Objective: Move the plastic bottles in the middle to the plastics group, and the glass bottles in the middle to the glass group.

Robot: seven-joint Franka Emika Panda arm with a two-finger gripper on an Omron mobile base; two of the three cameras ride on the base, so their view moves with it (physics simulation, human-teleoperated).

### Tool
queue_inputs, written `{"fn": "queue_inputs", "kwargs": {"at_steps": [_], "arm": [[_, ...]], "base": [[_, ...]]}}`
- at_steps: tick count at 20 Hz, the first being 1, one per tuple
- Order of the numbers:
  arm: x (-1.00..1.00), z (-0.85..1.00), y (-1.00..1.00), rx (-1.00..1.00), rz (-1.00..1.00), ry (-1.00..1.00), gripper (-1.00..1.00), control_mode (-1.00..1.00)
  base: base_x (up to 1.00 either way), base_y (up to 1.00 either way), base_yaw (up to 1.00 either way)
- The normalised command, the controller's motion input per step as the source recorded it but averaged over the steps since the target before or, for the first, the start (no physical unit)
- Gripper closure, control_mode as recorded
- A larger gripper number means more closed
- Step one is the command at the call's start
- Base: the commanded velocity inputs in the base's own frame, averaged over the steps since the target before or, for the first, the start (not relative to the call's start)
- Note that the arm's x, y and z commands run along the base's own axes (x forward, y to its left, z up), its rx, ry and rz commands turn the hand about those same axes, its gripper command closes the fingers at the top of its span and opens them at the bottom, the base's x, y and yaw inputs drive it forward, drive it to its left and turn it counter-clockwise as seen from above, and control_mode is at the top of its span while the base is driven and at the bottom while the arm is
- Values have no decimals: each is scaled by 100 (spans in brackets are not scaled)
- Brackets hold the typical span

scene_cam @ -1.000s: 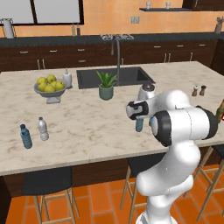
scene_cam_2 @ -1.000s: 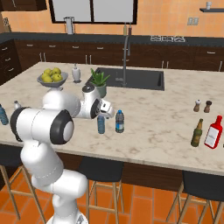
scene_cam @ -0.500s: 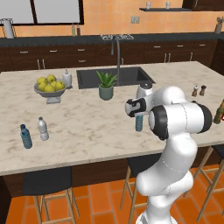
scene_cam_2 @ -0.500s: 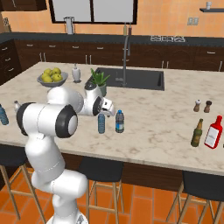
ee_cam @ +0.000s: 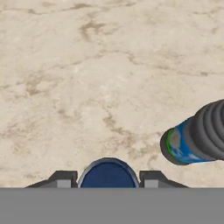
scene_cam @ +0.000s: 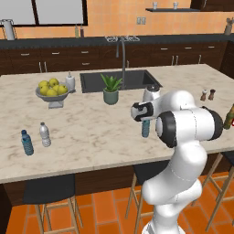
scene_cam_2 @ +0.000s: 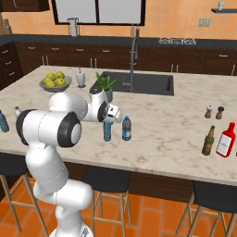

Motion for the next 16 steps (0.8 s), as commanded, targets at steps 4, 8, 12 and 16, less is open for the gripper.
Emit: {"fn": "queue_inputs", "kwargs": {"at_steps": [4,8,12,16], "arm": [[-48,51,17,1,9,-10,100,-100],[-48,55,34,0,19,0,100,-100],[-46,42,51,0,30,1,100,-100],[-44,37,66,0,42,3,100,-100]], "base": [[0,0,0],[0,0,0],[0,0,0],[0,0,0]]}}
